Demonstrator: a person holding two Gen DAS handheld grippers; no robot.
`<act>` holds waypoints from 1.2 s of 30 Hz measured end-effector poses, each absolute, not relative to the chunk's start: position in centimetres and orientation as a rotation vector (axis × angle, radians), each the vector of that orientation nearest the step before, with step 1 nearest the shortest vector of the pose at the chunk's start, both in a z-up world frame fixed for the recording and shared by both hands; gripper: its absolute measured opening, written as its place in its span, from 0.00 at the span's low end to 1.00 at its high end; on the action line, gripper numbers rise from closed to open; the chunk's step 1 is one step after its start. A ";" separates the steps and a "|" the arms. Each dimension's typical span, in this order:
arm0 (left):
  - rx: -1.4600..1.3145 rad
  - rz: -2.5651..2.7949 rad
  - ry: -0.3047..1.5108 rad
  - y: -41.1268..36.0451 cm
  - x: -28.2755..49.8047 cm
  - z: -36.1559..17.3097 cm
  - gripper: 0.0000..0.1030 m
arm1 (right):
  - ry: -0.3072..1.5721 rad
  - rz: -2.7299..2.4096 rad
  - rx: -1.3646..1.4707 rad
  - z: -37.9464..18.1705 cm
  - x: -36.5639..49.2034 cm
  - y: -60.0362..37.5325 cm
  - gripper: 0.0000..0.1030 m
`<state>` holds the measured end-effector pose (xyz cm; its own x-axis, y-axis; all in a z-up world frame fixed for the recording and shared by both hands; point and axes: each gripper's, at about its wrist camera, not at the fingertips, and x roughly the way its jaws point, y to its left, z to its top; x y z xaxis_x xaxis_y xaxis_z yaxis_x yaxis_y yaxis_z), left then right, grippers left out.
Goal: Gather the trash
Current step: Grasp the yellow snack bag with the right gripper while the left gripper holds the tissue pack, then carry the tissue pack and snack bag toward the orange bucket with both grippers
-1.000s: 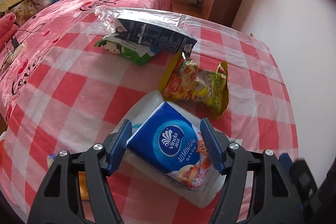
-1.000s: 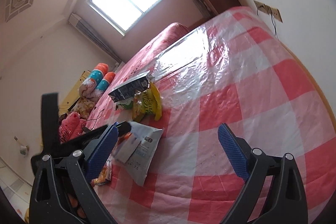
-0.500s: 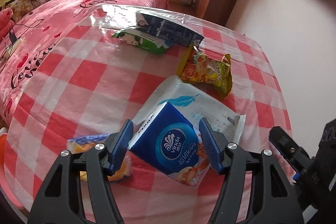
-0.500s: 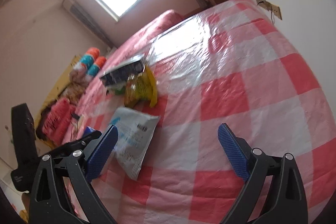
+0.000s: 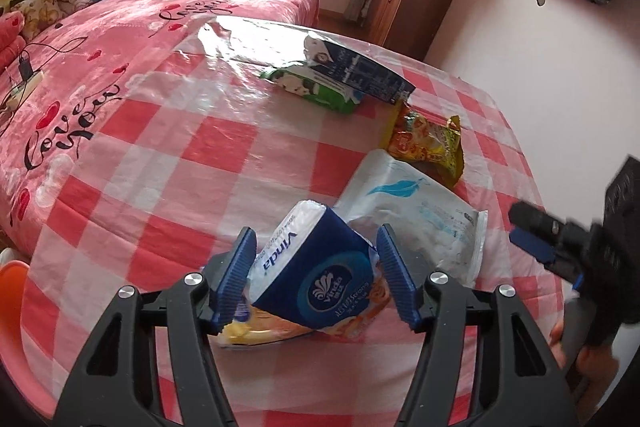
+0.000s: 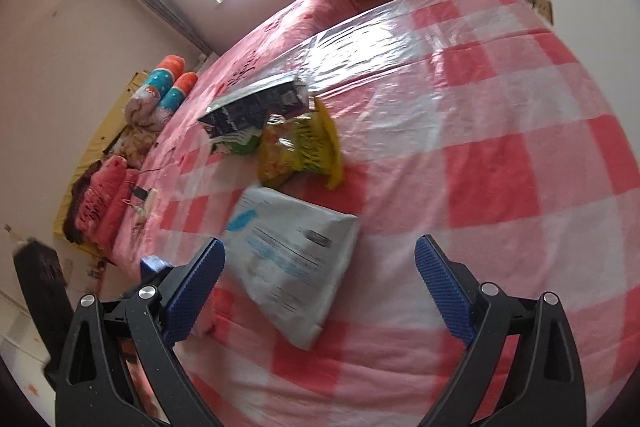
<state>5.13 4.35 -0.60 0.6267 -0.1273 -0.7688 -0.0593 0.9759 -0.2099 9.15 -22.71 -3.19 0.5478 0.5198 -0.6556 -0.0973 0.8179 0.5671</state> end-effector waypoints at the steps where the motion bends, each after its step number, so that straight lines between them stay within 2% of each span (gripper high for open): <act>1: -0.227 -0.042 0.890 4.9 4.9 -0.6 0.61 | 0.920 0.376 0.491 -2.9 9.5 -22.3 0.92; 19: -0.350 -0.078 0.854 11.5 2.8 -0.9 0.61 | 0.879 0.274 0.110 -3.3 18.7 -14.1 0.92; 23: -0.370 -0.086 0.847 12.4 2.6 -1.0 0.61 | 0.898 0.233 0.041 -4.1 19.5 -12.9 0.79; 28: -0.392 -0.088 0.841 13.5 2.2 -1.4 0.61 | 0.897 0.229 0.029 -5.1 19.7 -12.6 0.74; 36: -0.421 -0.098 0.836 14.5 1.7 -1.9 0.60 | 0.850 0.246 0.061 -4.6 18.7 -13.0 0.57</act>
